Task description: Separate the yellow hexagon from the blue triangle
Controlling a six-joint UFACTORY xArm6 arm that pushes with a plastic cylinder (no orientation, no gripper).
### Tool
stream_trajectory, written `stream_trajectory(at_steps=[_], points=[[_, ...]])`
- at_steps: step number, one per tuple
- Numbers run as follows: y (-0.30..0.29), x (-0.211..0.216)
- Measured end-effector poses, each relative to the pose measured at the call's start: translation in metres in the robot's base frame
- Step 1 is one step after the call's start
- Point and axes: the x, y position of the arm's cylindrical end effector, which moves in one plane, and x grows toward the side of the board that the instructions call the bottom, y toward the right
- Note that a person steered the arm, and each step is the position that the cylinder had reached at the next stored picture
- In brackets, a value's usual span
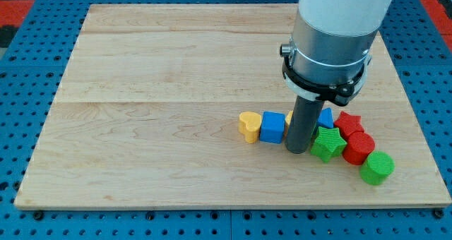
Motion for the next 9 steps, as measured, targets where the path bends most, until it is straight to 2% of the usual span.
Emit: stream_trajectory(at_steps=[3,5,9], points=[[0.013,0.006],[0.021,-0.015],[0.021,-0.019]])
